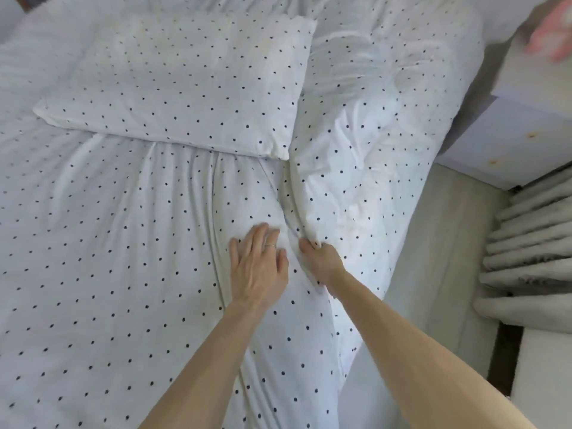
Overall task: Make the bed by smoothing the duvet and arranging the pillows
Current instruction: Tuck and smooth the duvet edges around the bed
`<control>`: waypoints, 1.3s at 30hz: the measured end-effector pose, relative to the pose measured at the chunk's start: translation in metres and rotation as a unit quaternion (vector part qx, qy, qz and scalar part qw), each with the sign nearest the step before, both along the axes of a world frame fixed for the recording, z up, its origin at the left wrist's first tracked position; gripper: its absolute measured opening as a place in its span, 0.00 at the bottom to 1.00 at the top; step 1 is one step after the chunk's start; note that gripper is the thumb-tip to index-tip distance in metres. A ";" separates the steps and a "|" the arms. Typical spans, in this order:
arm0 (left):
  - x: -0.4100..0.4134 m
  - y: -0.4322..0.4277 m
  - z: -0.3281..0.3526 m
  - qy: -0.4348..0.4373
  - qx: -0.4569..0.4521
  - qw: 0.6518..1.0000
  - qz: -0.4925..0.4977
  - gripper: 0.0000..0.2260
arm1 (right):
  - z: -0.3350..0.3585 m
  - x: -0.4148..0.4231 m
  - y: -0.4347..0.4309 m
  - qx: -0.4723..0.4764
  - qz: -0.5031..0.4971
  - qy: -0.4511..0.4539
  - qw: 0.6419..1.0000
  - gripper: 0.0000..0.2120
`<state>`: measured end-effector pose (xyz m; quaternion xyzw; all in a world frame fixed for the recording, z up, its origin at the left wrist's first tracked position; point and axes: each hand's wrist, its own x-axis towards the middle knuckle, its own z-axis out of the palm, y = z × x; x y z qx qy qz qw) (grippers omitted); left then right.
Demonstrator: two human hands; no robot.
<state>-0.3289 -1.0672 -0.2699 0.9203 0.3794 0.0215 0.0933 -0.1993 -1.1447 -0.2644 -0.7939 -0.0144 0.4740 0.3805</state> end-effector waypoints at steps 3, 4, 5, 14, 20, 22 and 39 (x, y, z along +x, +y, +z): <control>0.017 0.001 0.008 -0.002 0.000 1.000 0.025 0.22 | 0.038 0.052 -0.018 0.043 -0.164 -0.136 0.976 0.17; 0.030 -0.006 0.013 -0.001 -0.011 1.000 0.008 0.23 | 0.055 0.084 -0.037 0.045 -0.206 -0.208 0.955 0.18; 0.044 -0.016 0.018 0.001 -0.024 0.999 -0.022 0.24 | 0.070 0.113 -0.057 0.033 -0.216 -0.273 0.937 0.18; 0.090 -0.084 -0.019 0.154 -0.145 0.971 -0.110 0.24 | -0.015 0.094 -0.118 -0.187 -0.067 -0.320 0.926 0.24; 0.057 -0.065 -0.027 0.168 -0.098 0.980 -0.044 0.25 | -0.058 0.041 -0.147 -0.162 0.343 -0.233 0.895 0.29; 0.068 -0.061 -0.021 0.217 -0.138 0.966 -0.018 0.25 | -0.049 0.056 -0.139 -0.196 0.286 -0.158 0.925 0.29; 0.346 -0.001 0.143 0.011 -0.058 0.998 0.018 0.34 | 0.082 0.304 -0.085 0.005 0.165 -0.181 0.969 0.20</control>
